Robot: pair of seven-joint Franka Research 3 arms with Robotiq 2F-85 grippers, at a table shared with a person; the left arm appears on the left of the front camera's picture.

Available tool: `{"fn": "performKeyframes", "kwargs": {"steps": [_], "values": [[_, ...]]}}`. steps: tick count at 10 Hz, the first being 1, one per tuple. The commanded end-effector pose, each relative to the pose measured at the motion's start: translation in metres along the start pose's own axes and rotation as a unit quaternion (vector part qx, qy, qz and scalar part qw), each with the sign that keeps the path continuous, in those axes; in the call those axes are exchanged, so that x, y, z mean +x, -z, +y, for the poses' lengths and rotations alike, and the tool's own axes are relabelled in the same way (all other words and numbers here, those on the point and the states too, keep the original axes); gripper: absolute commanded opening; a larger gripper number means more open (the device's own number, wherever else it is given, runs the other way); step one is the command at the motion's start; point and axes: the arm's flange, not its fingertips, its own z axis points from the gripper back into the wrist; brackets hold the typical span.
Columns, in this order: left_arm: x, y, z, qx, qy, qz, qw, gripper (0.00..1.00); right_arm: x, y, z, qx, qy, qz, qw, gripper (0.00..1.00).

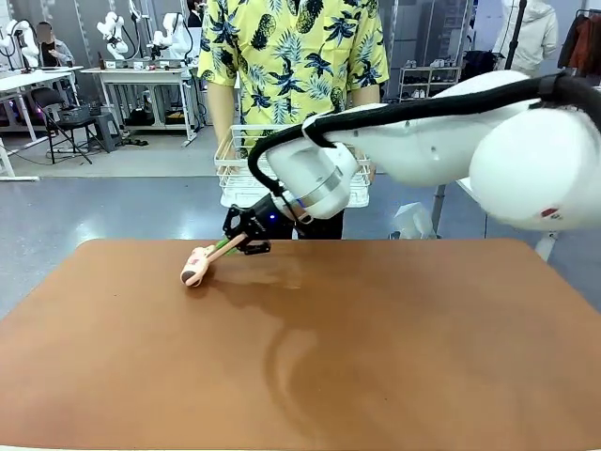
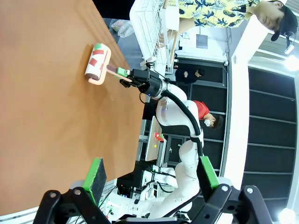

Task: Clean the table.
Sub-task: Clean the table with the Lint Roller when the human lifts the Dish drying rack.

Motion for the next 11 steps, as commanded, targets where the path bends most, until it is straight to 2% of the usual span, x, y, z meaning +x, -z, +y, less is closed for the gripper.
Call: {"fn": "performKeyframes", "kwargs": {"steps": [1, 4, 6, 7, 8, 9, 10, 11], "values": [[-0.002, -0.003, 0.0, -0.007, 0.005, 0.002, 1.0, 1.0, -0.007, 0.04, -0.015, -0.057, 0.0, 0.02, 0.998, 0.21], [-0.002, -0.003, 0.0, -0.007, 0.005, 0.002, 1.0, 1.0, -0.017, 0.002, 0.009, -0.025, -0.02, 0.009, 0.999, 0.21], [-0.002, -0.003, 0.0, -0.007, 0.005, 0.002, 1.0, 1.0, -0.037, -0.069, 0.037, -0.044, -0.083, 0.002, 0.996, 0.21], [-0.002, -0.003, 0.0, -0.007, 0.005, 0.002, 1.0, 1.0, -0.053, -0.113, 0.042, -0.066, -0.092, 0.01, 0.994, 0.21], [-0.002, -0.003, 0.0, -0.007, 0.005, 0.002, 1.0, 1.0, -0.066, -0.152, 0.04, -0.061, -0.087, 0.007, 0.994, 0.21], [-0.002, -0.003, 0.0, -0.007, 0.005, 0.002, 1.0, 1.0, -0.08, -0.186, 0.031, -0.082, -0.074, 0.016, 0.994, 0.21], [-0.002, -0.003, 0.0, -0.007, 0.005, 0.002, 1.0, 1.0, -0.096, -0.212, 0.022, -0.139, -0.057, 0.035, 0.988, 0.21], [-0.002, -0.003, 0.0, -0.007, 0.005, 0.002, 1.0, 1.0, -0.109, -0.242, 0.014, -0.18, -0.039, 0.014, 0.983, 0.21]]}}
